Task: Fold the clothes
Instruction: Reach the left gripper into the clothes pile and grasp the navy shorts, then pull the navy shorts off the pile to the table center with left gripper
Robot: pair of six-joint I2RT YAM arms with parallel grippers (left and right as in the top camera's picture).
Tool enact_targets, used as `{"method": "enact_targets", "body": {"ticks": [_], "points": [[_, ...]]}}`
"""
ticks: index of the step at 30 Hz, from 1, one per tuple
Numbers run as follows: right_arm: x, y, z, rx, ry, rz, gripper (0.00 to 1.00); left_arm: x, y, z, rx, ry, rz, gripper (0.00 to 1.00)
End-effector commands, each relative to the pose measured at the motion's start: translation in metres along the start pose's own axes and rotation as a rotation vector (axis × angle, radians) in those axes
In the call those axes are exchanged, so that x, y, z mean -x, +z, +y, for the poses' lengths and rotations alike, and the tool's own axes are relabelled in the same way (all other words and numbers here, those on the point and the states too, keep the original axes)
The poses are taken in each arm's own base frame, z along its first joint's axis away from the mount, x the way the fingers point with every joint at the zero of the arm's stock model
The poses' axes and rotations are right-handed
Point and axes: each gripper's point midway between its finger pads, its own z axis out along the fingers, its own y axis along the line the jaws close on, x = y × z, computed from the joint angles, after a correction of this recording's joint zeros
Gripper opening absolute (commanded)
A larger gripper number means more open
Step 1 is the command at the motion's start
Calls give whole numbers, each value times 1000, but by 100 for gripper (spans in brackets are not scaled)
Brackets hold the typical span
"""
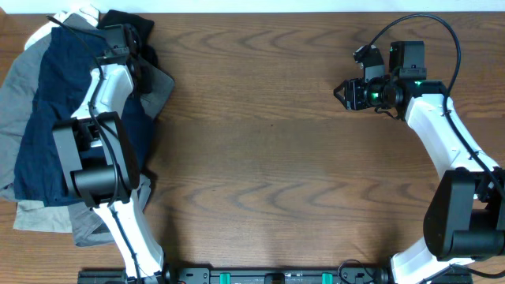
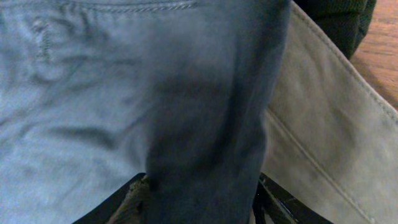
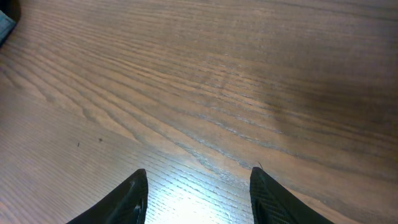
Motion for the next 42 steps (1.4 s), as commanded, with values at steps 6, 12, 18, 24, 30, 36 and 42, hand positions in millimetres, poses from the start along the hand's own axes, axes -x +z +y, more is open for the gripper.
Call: {"method": "enact_targets", "body": {"ticks": [6,12,18,24,30,36,42], "points": [[5,2,2,0,-13,-5,51,8,-24,9,7,-98,-14,26],[5,2,2,1,-14,-6,49,9,-25,9,7,-98,-16,6],[6,2,2,1,-15,-10,47,26,-61,10,-2,-99,-71,6],[12,-1,5,16,-23,-34,45,37,-148,-4,-89,-137,-163,6],[25,-28,1,-2,-17,-81,46,26,-208,-87,-366,-40,-182,6],[38,-89,0,-48,-5,-165,46,-13,-221,-181,-478,139,-117,6],[38,-144,-9,-110,28,-239,42,-66,-219,-267,-538,319,-35,6]]}}
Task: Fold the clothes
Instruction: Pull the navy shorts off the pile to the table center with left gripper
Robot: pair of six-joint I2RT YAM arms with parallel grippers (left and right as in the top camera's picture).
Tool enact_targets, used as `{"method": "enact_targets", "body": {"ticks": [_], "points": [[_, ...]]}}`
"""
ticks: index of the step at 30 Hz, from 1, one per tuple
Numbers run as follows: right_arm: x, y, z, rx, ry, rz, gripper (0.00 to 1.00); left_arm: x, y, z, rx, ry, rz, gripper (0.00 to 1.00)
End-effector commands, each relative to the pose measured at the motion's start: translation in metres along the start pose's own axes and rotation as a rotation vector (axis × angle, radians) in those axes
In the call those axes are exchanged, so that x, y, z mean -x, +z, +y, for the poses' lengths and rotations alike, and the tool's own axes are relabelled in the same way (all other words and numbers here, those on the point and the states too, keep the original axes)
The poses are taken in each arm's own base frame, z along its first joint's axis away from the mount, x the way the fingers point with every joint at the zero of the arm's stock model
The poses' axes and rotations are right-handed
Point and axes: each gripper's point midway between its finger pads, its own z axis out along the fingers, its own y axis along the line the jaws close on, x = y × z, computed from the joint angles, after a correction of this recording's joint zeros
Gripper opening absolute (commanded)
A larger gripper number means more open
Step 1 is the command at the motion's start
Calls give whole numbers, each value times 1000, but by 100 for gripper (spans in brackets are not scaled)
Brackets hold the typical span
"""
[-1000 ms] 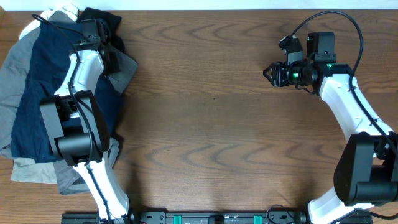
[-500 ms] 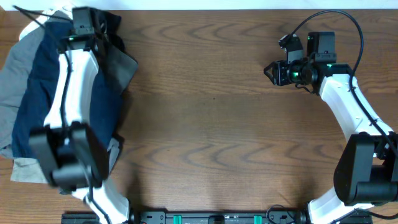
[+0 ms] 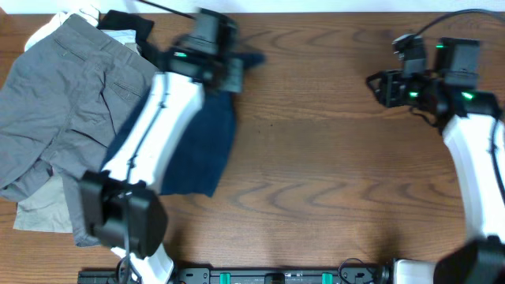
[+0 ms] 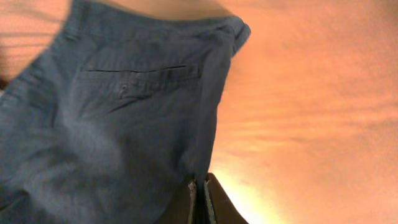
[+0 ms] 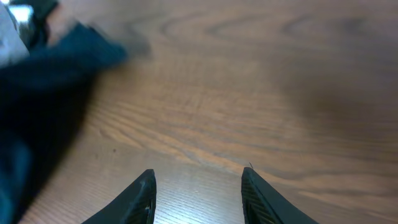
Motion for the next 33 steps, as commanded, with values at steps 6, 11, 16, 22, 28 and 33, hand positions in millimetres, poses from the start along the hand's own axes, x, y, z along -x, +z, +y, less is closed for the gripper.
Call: {"method": "enact_targets", "body": {"ticks": [6,11,16,22,28,33], "points": [[12,-42,-18,-58,32,-73,39,-52,62,-100,-99,169,134,6],[11,-43,-21,-64,37,-74,38,-79,71,-169,-238,269,152,6],[13,-46,-29,-85,44,-87,39,-98,58,-225,-346,336,135,6],[14,-49,-34,-95,53,-92,40,-105,51,-240,-361,368,133,49],[17,-47,-35,-95,47,-103,45,-58,23,-193,-319,242,64,62],[26,-34,-31,-53,42,-127,46,-8,-15,-117,-257,95,-31,72]]}}
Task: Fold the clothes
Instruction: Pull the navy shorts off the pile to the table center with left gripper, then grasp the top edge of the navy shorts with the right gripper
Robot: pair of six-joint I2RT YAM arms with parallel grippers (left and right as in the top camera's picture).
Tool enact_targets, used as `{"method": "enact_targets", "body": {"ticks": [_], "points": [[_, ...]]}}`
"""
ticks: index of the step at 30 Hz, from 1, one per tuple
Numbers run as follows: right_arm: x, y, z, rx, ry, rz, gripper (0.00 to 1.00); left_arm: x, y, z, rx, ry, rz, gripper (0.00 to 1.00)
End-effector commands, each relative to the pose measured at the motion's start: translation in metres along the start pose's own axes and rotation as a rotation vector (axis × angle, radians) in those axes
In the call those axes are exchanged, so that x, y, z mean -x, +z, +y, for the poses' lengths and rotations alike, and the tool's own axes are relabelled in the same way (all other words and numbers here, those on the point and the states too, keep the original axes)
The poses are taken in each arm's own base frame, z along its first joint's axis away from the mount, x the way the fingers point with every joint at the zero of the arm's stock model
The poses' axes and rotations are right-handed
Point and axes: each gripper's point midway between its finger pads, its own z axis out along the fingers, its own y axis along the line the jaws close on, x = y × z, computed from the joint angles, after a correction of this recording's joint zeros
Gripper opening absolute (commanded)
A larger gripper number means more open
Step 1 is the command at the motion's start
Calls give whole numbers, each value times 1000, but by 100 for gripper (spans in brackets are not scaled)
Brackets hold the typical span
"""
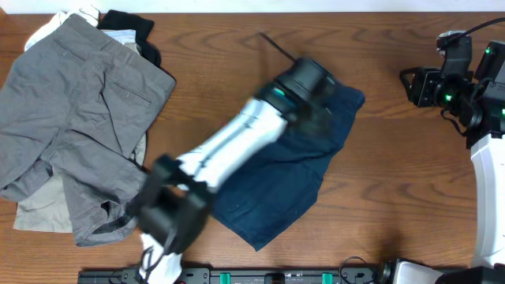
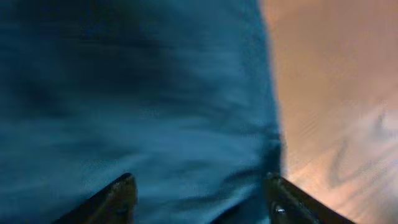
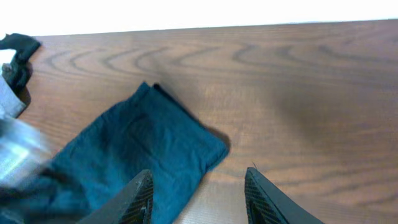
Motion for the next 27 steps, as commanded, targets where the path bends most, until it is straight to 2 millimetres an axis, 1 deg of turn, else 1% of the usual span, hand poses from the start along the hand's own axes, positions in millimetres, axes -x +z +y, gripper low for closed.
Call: {"method": "enact_targets", "body": {"ticks": [1,2,4,6,8,11,12,14,16,18,20,21,24,27], "points": [[6,14,7,50,6,-8,47,35,-64,43,39,-89,-142,75],[8,21,11,68,-6,-13,49,39,-74,61,59,-122,-159,77],[11,38,22,98,-35,-21,54,42,-87,97,99,-188,-178,78],[13,61,38,136,-77,-30,59,40,-95,131,136,-253,-183,78],[13,84,56,179,-110,-39,65,36,-99,161,168,-311,-180,78],[9,123,83,221,-125,-46,70,29,-103,195,203,-375,-175,79],[6,135,92,232,-127,-47,70,27,-104,202,211,-387,-173,79],[-1,162,109,253,-125,-52,72,22,-106,215,225,-407,-164,78],[-10,185,122,262,-112,-55,72,18,-106,222,232,-413,-154,79],[-21,208,132,261,-99,-56,72,15,-104,225,236,-407,-143,78],[-31,227,139,255,-88,-60,71,12,-101,226,238,-402,-133,79],[-36,237,141,249,-78,-63,69,11,-101,226,238,-401,-129,78],[-49,257,143,226,-44,-67,63,8,-98,226,238,-399,-115,78],[-61,271,137,187,-9,-54,57,4,-95,227,239,-403,-105,78]]}}
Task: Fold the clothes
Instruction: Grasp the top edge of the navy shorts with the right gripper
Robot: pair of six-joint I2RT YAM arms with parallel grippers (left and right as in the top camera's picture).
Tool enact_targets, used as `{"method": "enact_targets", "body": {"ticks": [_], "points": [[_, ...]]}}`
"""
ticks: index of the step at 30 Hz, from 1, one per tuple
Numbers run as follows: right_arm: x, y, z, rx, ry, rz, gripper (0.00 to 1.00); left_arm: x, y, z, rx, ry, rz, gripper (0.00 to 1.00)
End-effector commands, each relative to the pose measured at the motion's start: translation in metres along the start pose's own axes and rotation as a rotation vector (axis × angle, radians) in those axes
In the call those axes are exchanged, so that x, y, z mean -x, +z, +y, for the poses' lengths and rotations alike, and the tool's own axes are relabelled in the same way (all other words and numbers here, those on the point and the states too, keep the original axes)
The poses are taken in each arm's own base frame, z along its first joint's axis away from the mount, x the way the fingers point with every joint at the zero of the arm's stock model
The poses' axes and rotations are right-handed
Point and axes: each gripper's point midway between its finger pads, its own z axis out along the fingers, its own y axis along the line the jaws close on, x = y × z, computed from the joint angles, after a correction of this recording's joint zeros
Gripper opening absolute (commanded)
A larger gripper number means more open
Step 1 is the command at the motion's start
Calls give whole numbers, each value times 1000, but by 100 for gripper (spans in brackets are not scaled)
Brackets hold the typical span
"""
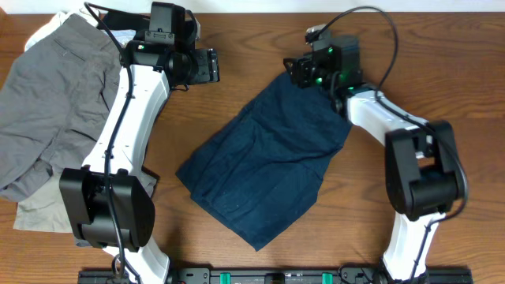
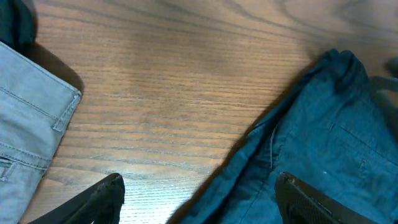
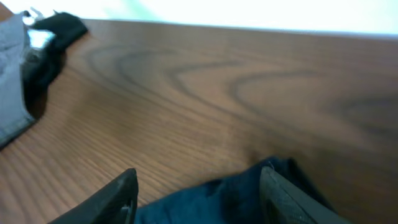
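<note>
Dark navy shorts (image 1: 268, 162) lie crumpled and slanted on the middle of the wooden table. My left gripper (image 1: 211, 66) hovers open over bare wood just left of the shorts' upper edge. In the left wrist view the shorts (image 2: 329, 143) fill the right side, and the open gripper (image 2: 199, 182) holds nothing. My right gripper (image 1: 293, 69) is at the shorts' top corner. It stands open (image 3: 199, 176), with the navy corner (image 3: 261, 186) lying between its fingers.
A pile of other clothes sits at the far left: grey trousers (image 1: 55, 118) on top, a beige piece (image 1: 39, 213) beneath, and white and black garments (image 1: 130, 24) at the back. The grey trousers' hem (image 2: 31, 124) shows in the left wrist view.
My left gripper was over the navy shorts at mid-table and is now back near the pile's right side. My right gripper was at the far right and is now at the shorts' top corner.
First the navy shorts lay on the pile at the left, with my left gripper's fingers around a fold of them. Then the left gripper was shut on them beyond the pile. Then they lay at mid-table under the opened left gripper. Now the right gripper straddles their corner.
</note>
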Motion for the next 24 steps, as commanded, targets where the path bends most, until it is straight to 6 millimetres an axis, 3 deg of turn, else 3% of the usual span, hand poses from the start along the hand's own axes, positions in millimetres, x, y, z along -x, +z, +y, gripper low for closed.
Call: {"method": "enact_targets", "body": {"ticks": [1,4,7,11,15,19,24], "points": [[-8,10,-14,-86,81,-4,57,-10,11,5,11,13,37,78],[-22,11,-22,-112,98,41,55,-15,13,6,13,11,50,78],[-24,-2,-30,-140,130,86,60,-19,13,6,15,24,66,78],[-25,-46,-49,-211,200,187,70,-24,14,1,15,63,82,78],[-26,-97,-70,-290,301,266,72,-25,16,-7,14,103,81,79],[-46,-132,-91,-351,416,362,65,-24,17,-3,91,127,66,79],[-77,-140,-97,-345,497,470,55,-23,16,1,121,132,61,79]]}}
